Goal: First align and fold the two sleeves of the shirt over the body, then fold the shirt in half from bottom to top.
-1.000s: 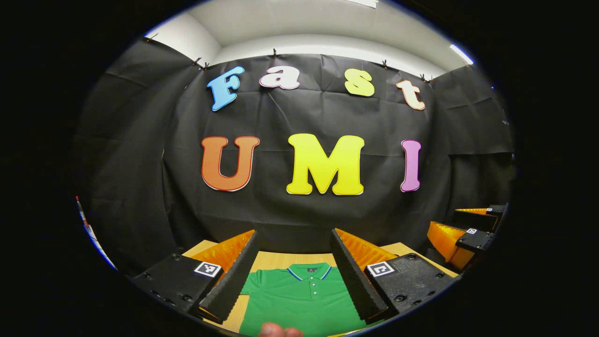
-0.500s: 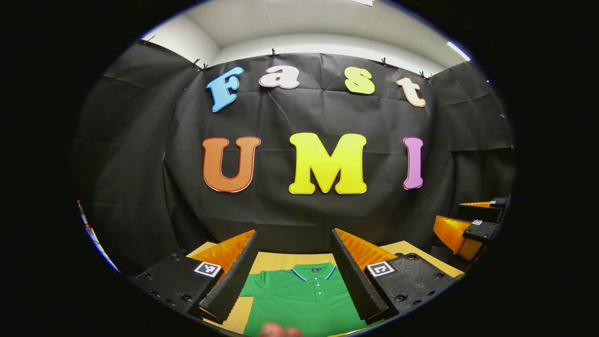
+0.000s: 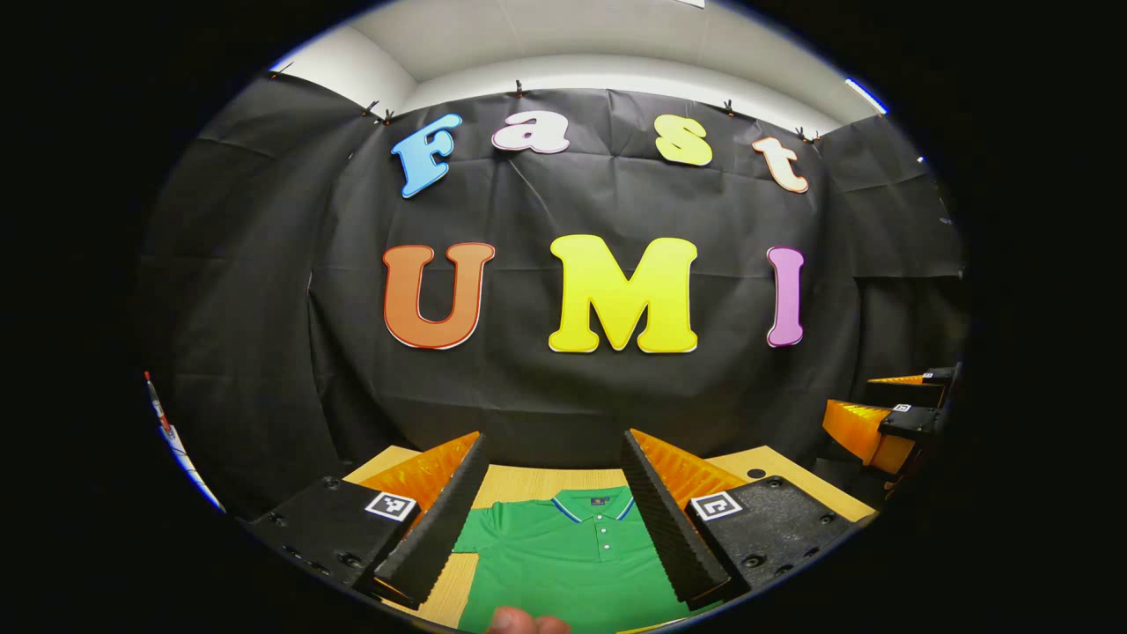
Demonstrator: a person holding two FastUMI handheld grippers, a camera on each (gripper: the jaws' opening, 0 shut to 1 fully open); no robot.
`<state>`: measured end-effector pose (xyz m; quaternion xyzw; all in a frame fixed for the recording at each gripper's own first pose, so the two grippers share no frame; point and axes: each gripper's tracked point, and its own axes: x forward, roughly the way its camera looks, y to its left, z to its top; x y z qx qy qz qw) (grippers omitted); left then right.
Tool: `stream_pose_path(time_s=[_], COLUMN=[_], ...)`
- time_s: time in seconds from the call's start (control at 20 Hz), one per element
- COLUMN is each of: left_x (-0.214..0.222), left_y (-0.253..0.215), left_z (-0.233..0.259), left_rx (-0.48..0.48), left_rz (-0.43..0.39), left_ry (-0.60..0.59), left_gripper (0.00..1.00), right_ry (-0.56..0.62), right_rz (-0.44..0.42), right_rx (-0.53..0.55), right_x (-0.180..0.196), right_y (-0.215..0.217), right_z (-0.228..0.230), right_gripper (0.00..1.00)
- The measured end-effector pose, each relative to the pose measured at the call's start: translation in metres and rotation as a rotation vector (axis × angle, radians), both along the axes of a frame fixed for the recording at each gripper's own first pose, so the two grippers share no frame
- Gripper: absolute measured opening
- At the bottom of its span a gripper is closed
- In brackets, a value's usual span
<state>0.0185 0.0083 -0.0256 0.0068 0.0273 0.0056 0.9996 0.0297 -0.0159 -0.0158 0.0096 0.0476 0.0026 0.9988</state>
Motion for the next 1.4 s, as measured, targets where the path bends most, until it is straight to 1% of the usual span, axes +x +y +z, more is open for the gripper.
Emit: stream_pose_path(time_s=[0.3, 0.55, 0.6, 0.65, 0.75, 0.95, 1.05, 1.2, 1.4], left_x=[0.003, -0.002, -0.002, -0.002, -0.005, -0.011, -0.013, -0.015, -0.016], left_y=[0.002, 0.008, 0.011, 0.013, 0.016, 0.027, 0.027, 0.024, 0.018], left_z=[-0.015, -0.025, -0.027, -0.029, -0.035, -0.052, -0.056, -0.067, -0.081], left_rx=[0.032, 0.048, 0.049, 0.053, 0.065, 0.056, 0.058, 0.048, 0.032], left_rz=[-0.011, -0.005, -0.002, 0.003, 0.013, 0.053, 0.067, 0.077, 0.097], left_ry=[0.037, 0.064, 0.071, 0.077, 0.097, 0.162, 0.18, 0.214, 0.268], left_gripper=[0.98, 0.98, 1.0, 0.98, 0.98, 0.98, 0.98, 0.98, 0.98], right_ry=[0.071, 0.143, 0.162, 0.184, 0.242, 0.35, 0.384, 0.428, 0.49], right_rz=[0.026, -0.002, -0.009, -0.015, -0.017, -0.021, -0.027, -0.022, -0.019], right_rx=[-0.009, -0.01, -0.005, -0.008, -0.024, 0.004, 0.017, -0.003, 0.003], right_x=[0.02, 0.044, 0.05, 0.056, 0.07, 0.093, 0.106, 0.127, 0.15], right_y=[-0.005, -0.031, -0.037, -0.041, -0.049, -0.064, -0.072, -0.08, -0.088], right_z=[-0.024, -0.053, -0.061, -0.071, -0.097, -0.145, -0.162, -0.19, -0.227], right_gripper=[0.91, 0.91, 0.91, 0.91, 0.91, 0.92, 0.91, 0.91, 0.92])
